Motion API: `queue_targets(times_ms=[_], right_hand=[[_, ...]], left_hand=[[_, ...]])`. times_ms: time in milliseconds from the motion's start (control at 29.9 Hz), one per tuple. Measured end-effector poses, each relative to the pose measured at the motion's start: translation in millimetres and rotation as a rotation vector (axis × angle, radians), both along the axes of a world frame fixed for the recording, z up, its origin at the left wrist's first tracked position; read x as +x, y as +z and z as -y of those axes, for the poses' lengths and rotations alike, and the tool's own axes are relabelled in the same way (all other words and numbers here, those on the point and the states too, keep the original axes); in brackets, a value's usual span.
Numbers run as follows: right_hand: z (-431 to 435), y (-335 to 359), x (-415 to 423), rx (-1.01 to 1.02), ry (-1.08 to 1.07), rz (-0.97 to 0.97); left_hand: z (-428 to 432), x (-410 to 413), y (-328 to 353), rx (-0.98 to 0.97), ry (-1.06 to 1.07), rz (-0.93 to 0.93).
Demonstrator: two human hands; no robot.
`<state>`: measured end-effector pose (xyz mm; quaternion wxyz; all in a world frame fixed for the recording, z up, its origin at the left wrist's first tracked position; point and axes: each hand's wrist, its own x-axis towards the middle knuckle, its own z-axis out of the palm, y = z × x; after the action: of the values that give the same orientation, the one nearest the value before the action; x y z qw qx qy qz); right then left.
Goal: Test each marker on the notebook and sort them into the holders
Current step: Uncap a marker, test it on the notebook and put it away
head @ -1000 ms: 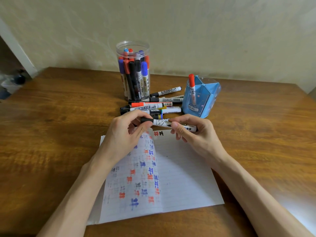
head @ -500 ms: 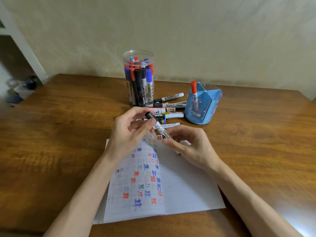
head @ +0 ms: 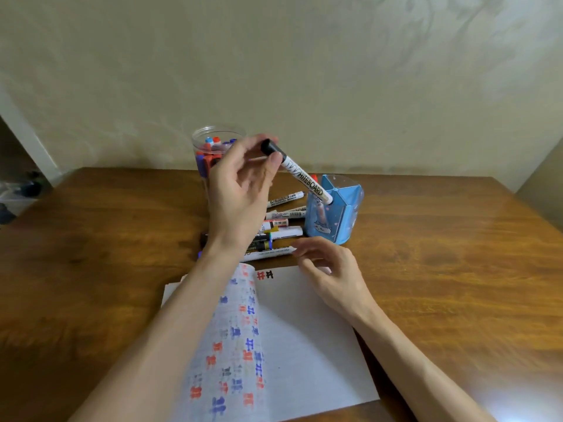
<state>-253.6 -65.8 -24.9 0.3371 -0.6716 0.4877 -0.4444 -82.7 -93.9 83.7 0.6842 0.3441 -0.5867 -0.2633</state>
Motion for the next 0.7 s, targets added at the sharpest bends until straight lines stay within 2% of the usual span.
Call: queue_targets(times_ms=[134,268,435,568,702], right_hand=[[0,2,-5,0.007,-0.030,0.013],[2,4,-8,0.020,-0.054,0.010],[3,5,-9,-0.047,-0.164,0.047],[3,7,-17,-0.071,-0.345,0.109],[3,8,-19,-0.077,-0.384,0.110]], left_hand=[[21,-29,3,-0.049,0.024,0.103],[38,-44,-10,-0.030,0.117,0.348],[43,-51,-33,0.001,0.196,0.544],[40,-49,-45,0.064,0.226,0.515],[36,-40,-56,0.108,0.238,0.463]])
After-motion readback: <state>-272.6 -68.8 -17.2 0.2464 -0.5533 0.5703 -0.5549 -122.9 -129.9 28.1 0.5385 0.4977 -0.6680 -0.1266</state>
